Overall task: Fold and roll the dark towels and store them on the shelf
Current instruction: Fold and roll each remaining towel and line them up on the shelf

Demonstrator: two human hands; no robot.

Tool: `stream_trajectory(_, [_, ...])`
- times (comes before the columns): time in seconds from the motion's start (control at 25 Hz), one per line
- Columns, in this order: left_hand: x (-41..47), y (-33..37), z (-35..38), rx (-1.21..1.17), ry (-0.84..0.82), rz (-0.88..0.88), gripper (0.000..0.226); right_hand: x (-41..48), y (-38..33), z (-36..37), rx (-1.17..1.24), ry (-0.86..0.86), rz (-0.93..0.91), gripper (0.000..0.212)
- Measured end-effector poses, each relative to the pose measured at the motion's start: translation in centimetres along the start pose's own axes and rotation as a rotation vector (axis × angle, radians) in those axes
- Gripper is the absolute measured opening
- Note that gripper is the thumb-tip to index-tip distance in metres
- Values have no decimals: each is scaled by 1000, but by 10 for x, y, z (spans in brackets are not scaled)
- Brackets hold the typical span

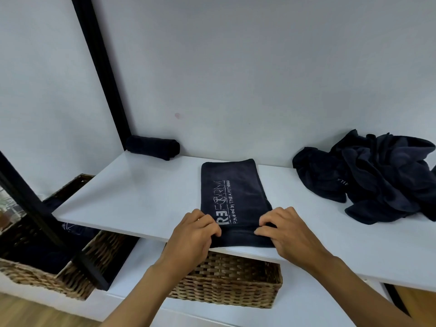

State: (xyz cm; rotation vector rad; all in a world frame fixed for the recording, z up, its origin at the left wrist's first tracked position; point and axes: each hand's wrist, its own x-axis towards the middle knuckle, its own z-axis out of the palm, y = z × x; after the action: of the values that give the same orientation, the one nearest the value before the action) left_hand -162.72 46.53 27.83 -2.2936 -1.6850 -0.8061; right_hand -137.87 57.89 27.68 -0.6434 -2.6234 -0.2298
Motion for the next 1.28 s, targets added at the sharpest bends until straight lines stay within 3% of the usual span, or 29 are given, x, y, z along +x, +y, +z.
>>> stream_trajectory(0.12, [-4,-6,-2,70,-44,158,17,-6,2,-5,85,-67,5,24])
stream_trajectory(0.24, [-6,-18,1,101,-72,188,30,-3,-1,-12,120,-97,69,29])
stream_trajectory(0.44, [0,-20,-4,-20,-126,2,40,2,-16,-16,-62,105,-111,26])
stream_trajectory(0.52, [3,-20,-8,-96,-162,-94,42,3,-24,-8,-123,84,-163,30])
stream_trajectory(0.64, [10,-27,-13,-215,-252,-207,29,9,-22,1,-92,-20,-23,46])
stream_trajectory(0.72, [17,-33,-16,-324,-299,-281,26,21,-22,-2,-23,-110,63,34])
stream_trajectory(0.88, [24,-43,-17,-500,-260,-360,19,39,-16,-12,470,-254,391,22])
stream_trajectory(0.96, [25,-47,-14,-466,-203,-351,14,48,-9,-10,600,-219,458,17])
stream_trajectory(1.04, [24,-48,-12,-350,-166,-281,7,56,-5,-8,560,-222,472,15])
stream_trajectory(1.08, [23,-48,-13,-267,-157,-219,16,58,-5,-6,468,-217,442,16])
stream_trajectory(1.2, [19,-51,-13,10,-184,-7,47,54,-6,4,31,-76,157,27])
stream_trajectory(1.28, [17,-55,-11,69,-184,70,50,42,-9,3,-6,-27,29,21])
